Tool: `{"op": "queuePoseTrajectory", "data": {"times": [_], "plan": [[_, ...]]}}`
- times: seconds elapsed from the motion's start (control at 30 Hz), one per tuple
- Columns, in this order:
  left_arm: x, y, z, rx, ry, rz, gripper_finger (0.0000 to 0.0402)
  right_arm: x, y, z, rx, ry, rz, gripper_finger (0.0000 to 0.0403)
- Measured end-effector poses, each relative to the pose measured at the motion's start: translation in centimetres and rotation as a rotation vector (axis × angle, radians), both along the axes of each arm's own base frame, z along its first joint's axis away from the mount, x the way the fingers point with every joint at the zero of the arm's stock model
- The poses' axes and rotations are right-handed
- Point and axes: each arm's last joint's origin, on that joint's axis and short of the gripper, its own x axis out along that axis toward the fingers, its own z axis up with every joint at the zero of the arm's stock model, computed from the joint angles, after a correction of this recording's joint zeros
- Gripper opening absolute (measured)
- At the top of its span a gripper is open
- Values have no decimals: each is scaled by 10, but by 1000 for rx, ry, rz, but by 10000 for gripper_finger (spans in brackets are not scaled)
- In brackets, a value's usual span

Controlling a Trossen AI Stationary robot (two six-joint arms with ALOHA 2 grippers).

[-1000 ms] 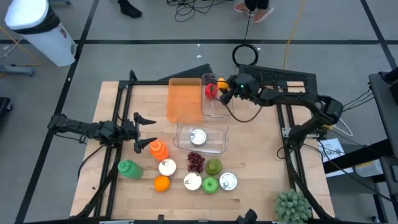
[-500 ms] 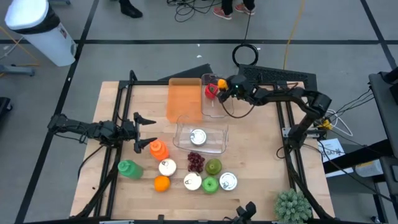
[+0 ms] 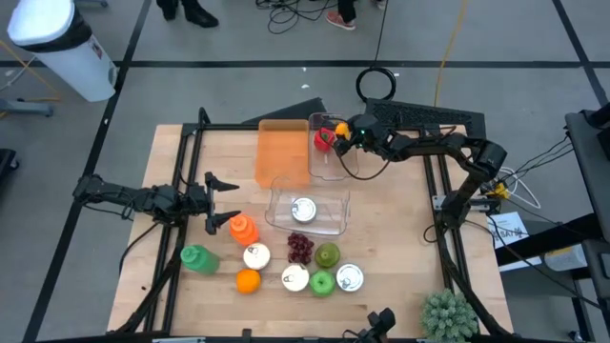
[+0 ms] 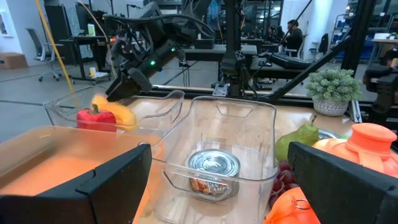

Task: Pick & Place Food Item
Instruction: Put the mango into the top transparent bin, then put the green tuna can into the bottom transparent bin

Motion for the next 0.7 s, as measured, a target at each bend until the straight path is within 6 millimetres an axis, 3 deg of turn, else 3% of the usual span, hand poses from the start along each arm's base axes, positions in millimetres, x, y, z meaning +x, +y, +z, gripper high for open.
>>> {"op": "queuePoseTrajectory", "data": {"times": [0.23, 0.4, 0.53, 0.7], "plan": [[0, 0, 0, 0, 0, 0, 392, 0, 0, 3, -26, 9, 12, 323], [0, 0, 0, 0, 0, 0, 392, -4, 16, 32, -49, -29, 84, 321], [0, 0, 0, 0, 0, 0, 392, -20, 46, 63, -37, 35, 172, 312], [0, 0, 0, 0, 0, 0, 392, -48, 102, 91, 52, 48, 260, 299]]}}
